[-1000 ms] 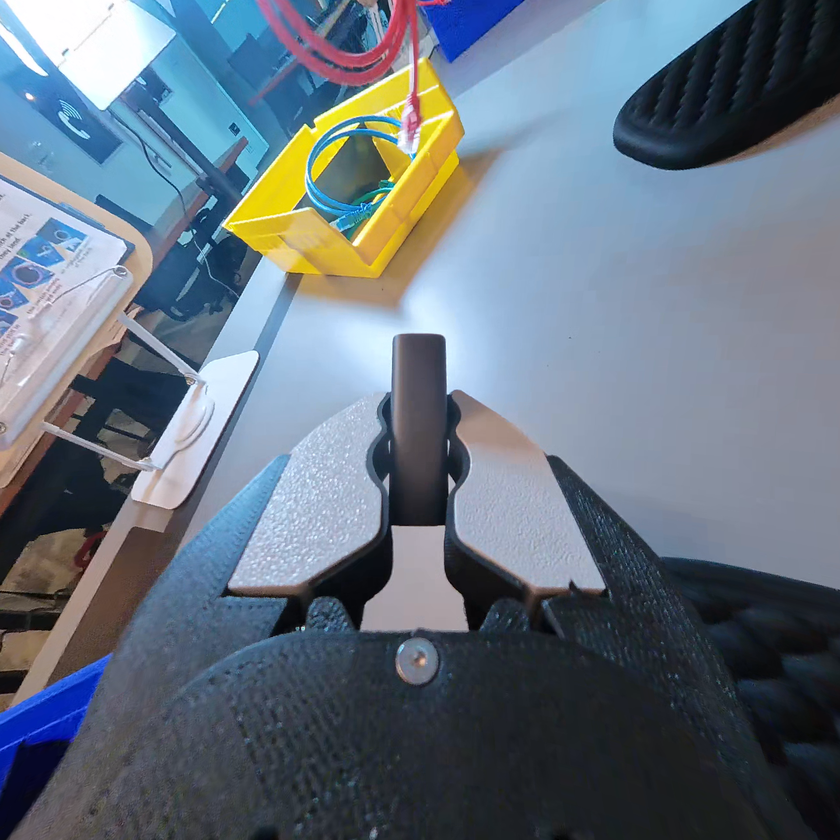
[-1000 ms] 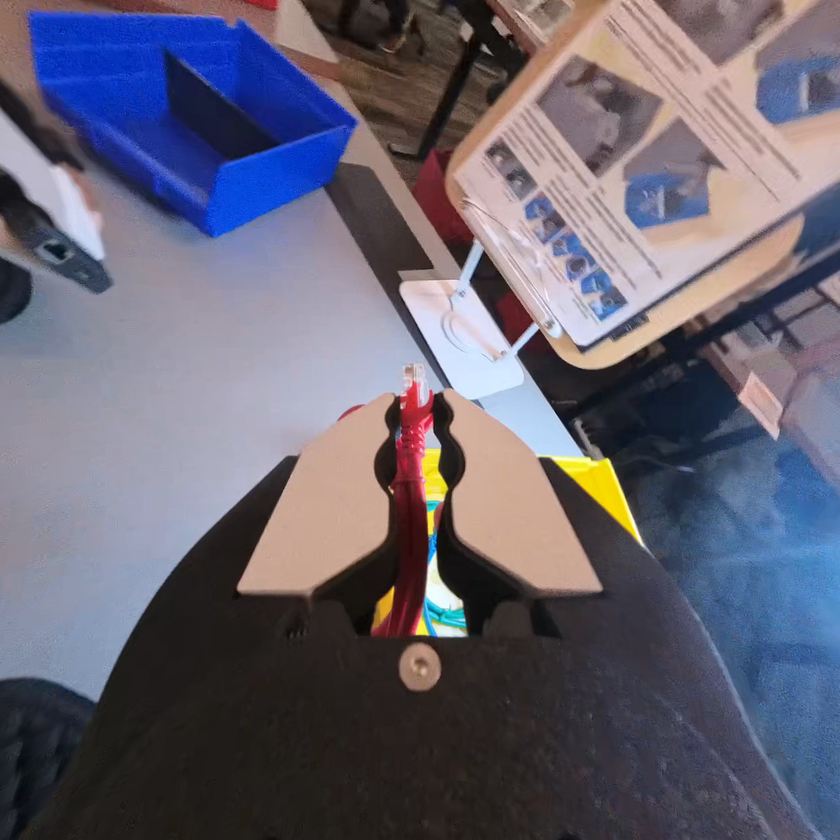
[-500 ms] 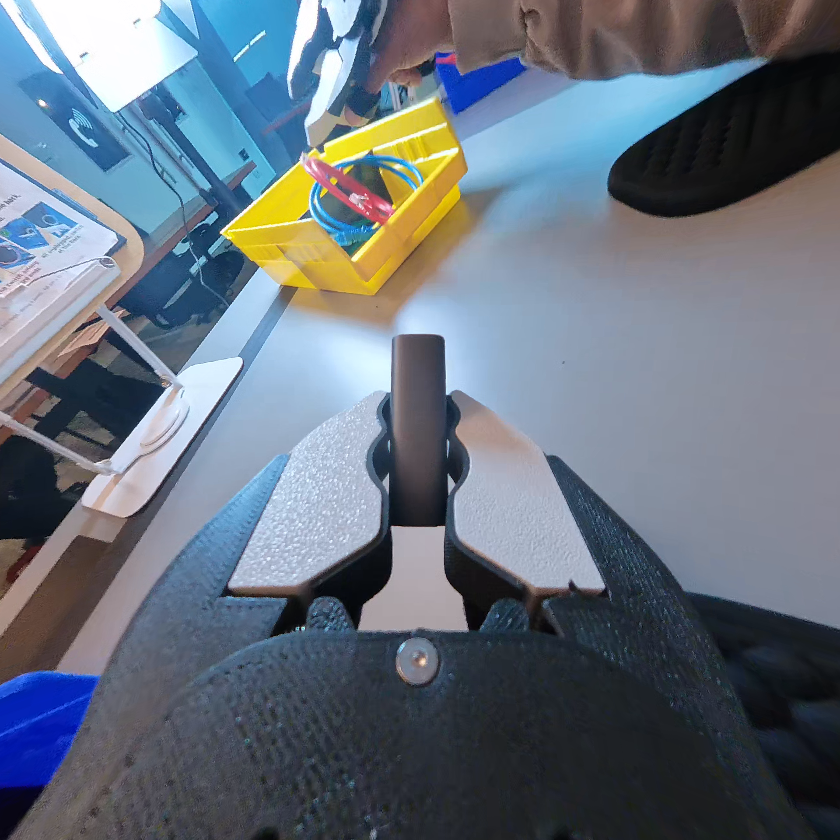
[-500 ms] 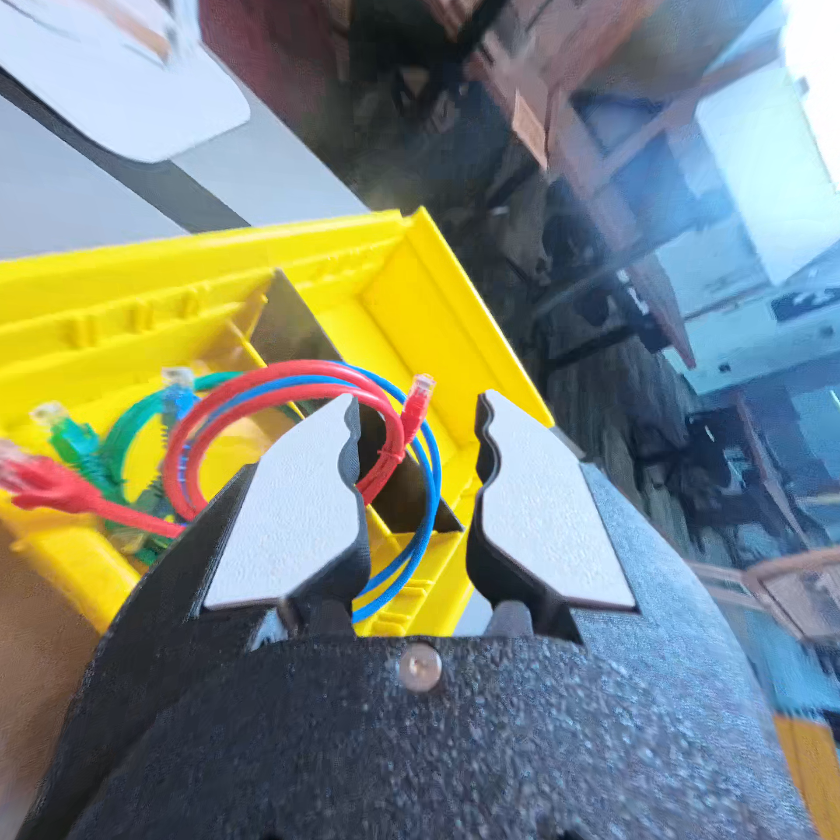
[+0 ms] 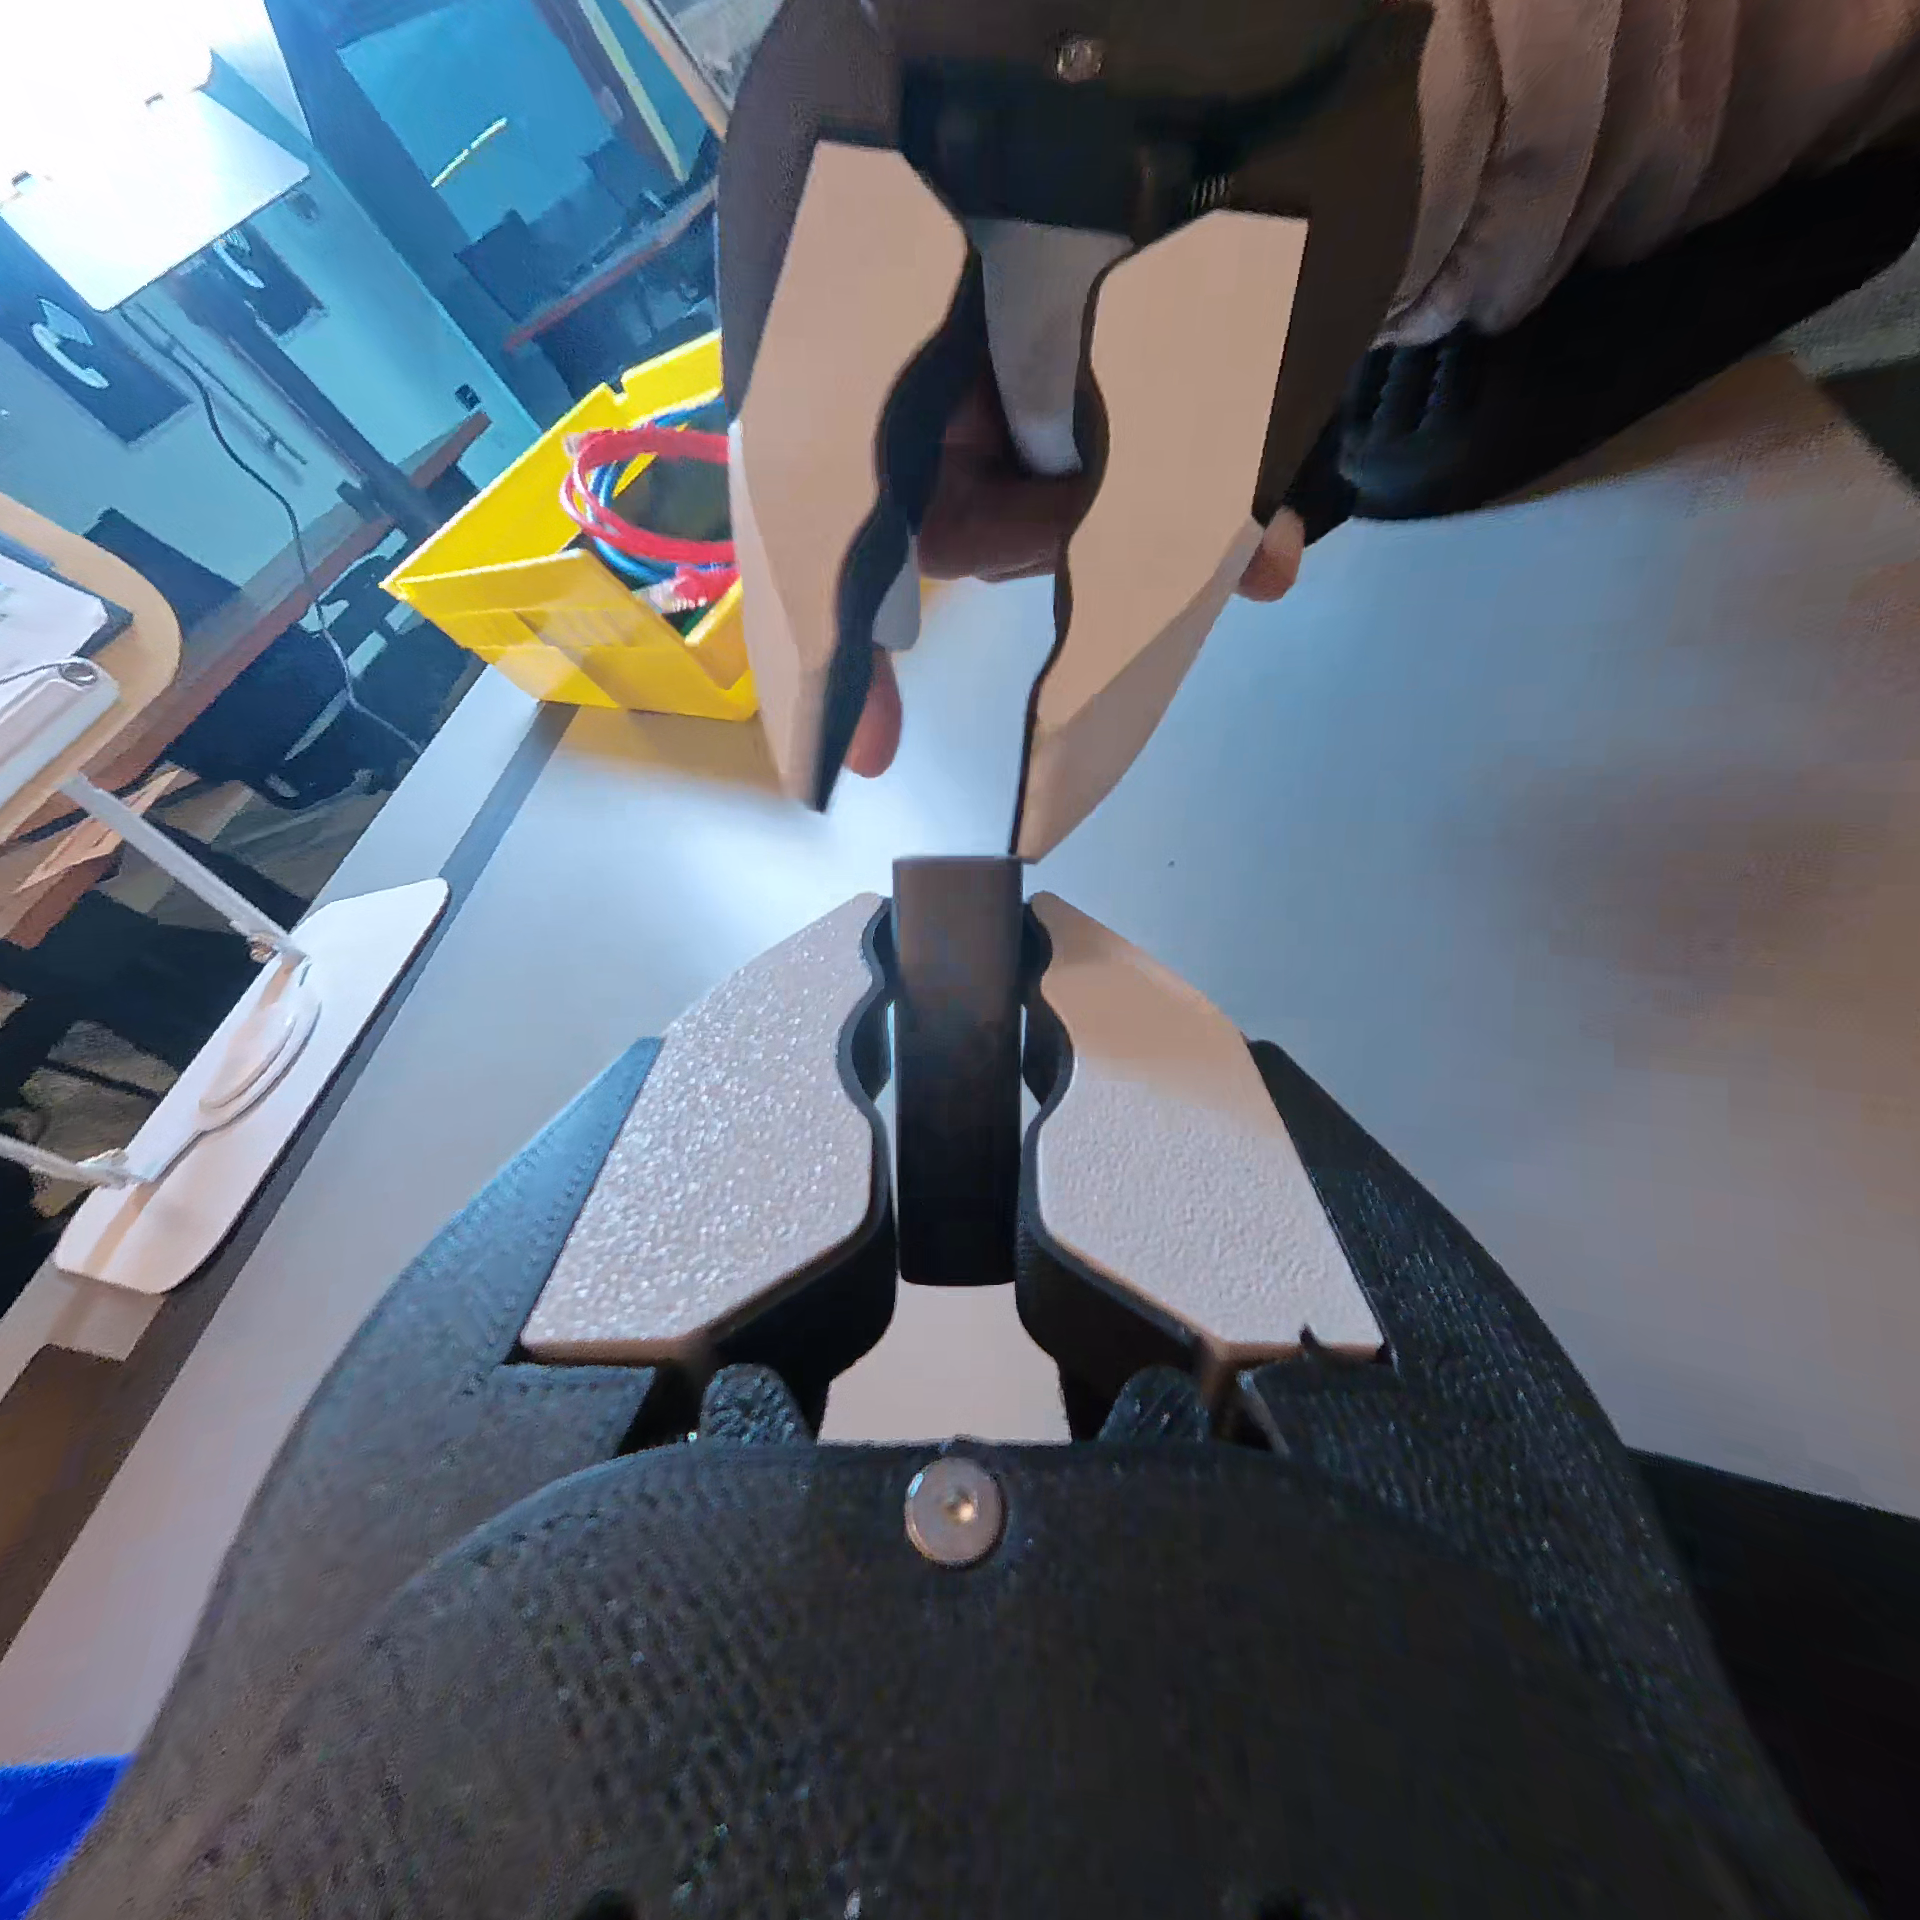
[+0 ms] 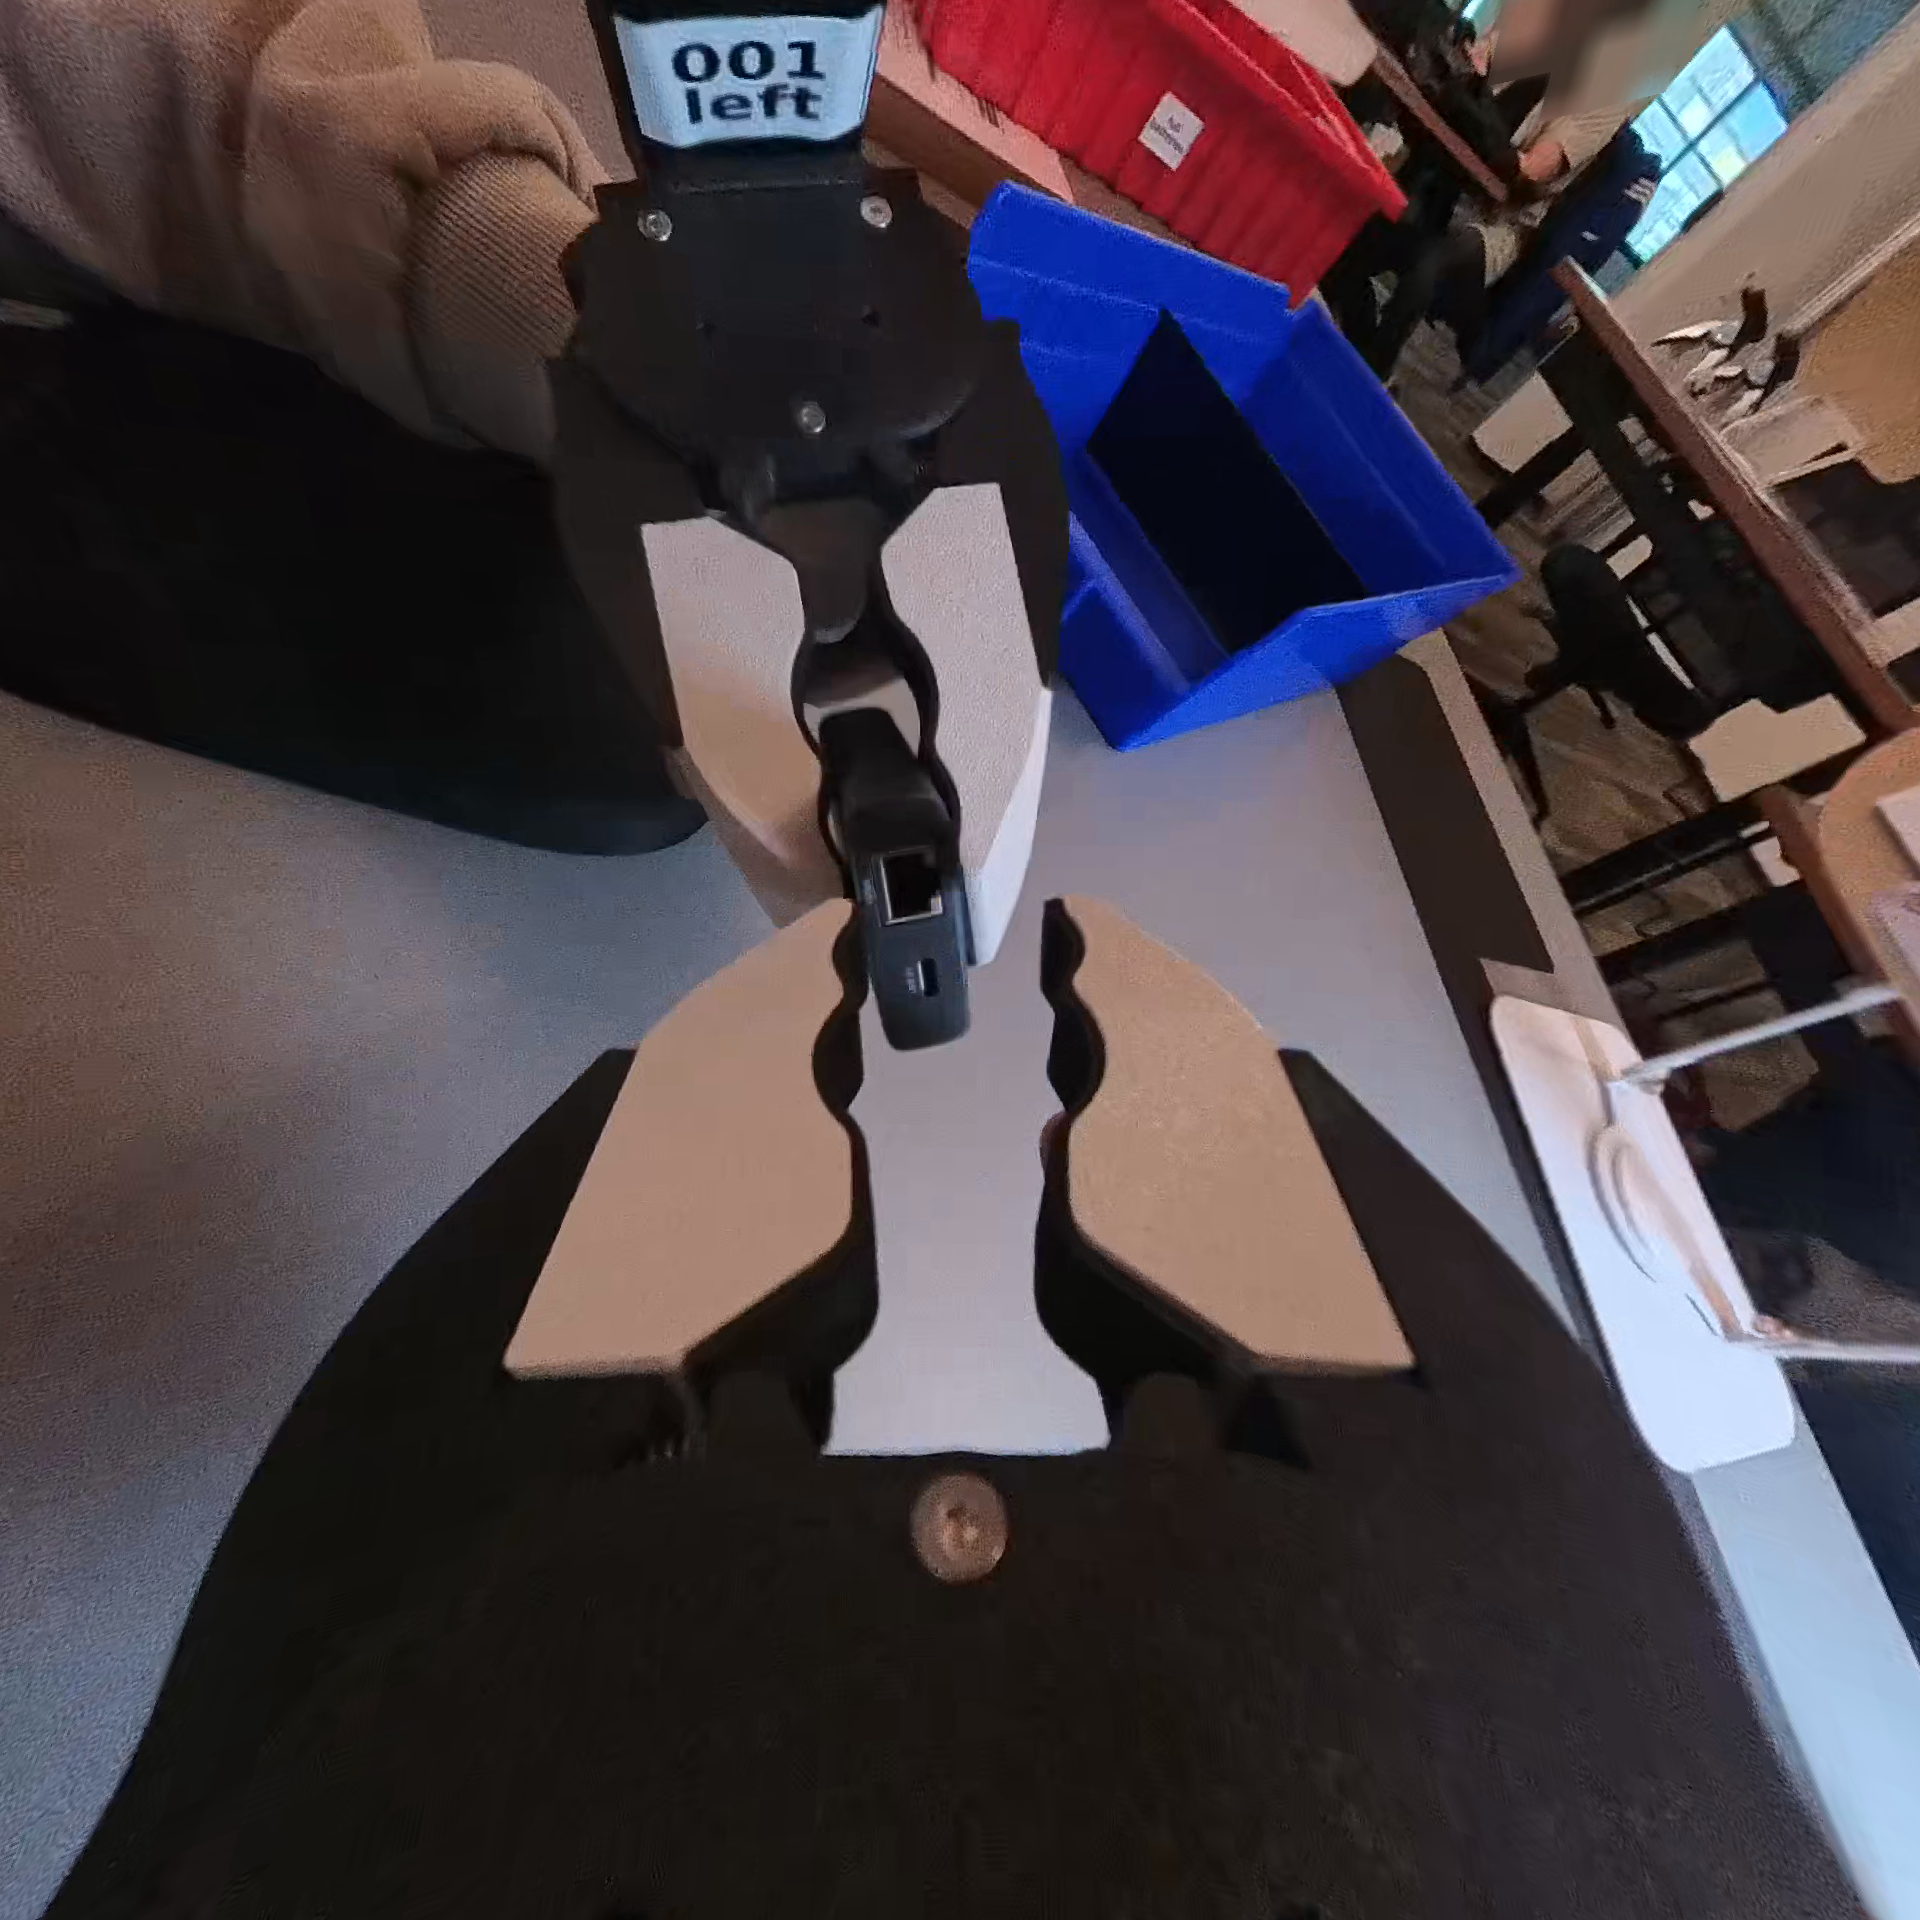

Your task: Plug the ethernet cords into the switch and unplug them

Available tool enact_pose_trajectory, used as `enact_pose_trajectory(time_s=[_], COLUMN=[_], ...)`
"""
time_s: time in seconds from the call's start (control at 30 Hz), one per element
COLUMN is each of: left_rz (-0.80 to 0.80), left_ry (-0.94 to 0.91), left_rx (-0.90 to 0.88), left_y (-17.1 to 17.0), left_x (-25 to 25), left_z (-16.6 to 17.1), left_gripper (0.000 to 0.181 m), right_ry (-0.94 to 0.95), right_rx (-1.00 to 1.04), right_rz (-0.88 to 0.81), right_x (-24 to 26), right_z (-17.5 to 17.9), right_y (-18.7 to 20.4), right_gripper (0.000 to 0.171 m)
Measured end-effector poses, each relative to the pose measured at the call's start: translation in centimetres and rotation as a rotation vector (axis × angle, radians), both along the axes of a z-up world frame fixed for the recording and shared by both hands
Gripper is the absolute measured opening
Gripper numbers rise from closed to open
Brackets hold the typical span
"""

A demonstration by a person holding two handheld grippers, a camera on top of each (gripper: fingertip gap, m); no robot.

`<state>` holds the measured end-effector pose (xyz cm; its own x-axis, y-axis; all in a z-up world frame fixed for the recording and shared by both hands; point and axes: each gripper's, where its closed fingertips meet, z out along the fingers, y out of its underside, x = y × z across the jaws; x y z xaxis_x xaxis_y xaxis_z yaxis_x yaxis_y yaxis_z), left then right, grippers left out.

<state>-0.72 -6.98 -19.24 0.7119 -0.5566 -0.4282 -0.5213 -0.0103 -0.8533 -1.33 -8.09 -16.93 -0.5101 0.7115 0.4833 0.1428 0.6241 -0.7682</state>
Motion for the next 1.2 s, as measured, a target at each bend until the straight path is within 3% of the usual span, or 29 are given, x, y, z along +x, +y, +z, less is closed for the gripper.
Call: enact_pose_trajectory(time_s=[0.03,0.07,0.13,0.2,0.23,0.37,0.47,0.67,0.97,1.2], left_rz=[0.003,-0.006,-0.002,-0.012,-0.016,-0.031,-0.033,-0.071,-0.120,-0.143], left_ry=[0.004,-0.011,-0.013,-0.005,-0.012,-0.017,-0.012,-0.034,-0.216,-0.384], left_rx=[0.000,-0.004,-0.012,-0.018,-0.017,0.003,0.014,0.050,0.105,0.101], left_y=[0.0,-0.1,0.0,-0.1,-0.1,-0.3,-0.4,-0.7,-1.3,-1.7], left_x=[-0.2,-0.2,-0.3,-0.2,0.0,0.4,0.4,1.1,0.8,0.1], left_z=[-0.1,-0.1,-0.1,-0.2,-0.2,0.3,0.4,1.2,3.2,4.7], left_gripper=[0.021,0.021,0.021,0.021,0.021,0.021,0.021,0.021,0.021,0.016], right_ry=[0.012,0.047,0.061,0.017,-0.008,-0.026,-0.028,0.018,0.158,0.118], right_rx=[0.014,0.007,-0.064,-0.058,-0.030,-0.004,-0.031,-0.043,-0.466,-0.487], right_rz=[0.022,0.031,0.095,0.078,0.055,0.038,0.086,0.147,0.236,0.193], right_x=[-0.1,-0.1,0.7,0.9,0.8,0.3,0.6,1.5,3.4,3.2], right_z=[-0.1,0.3,1.0,0.6,0.1,-1.3,-1.6,-0.7,5.0,3.8], right_y=[-0.3,-0.3,-0.7,-0.2,0.2,1.0,0.4,-0.1,0.0,1.7], right_gripper=[0.022,0.000,0.000,0.028,0.034,0.036,0.019,0.018,0.018,0.018])
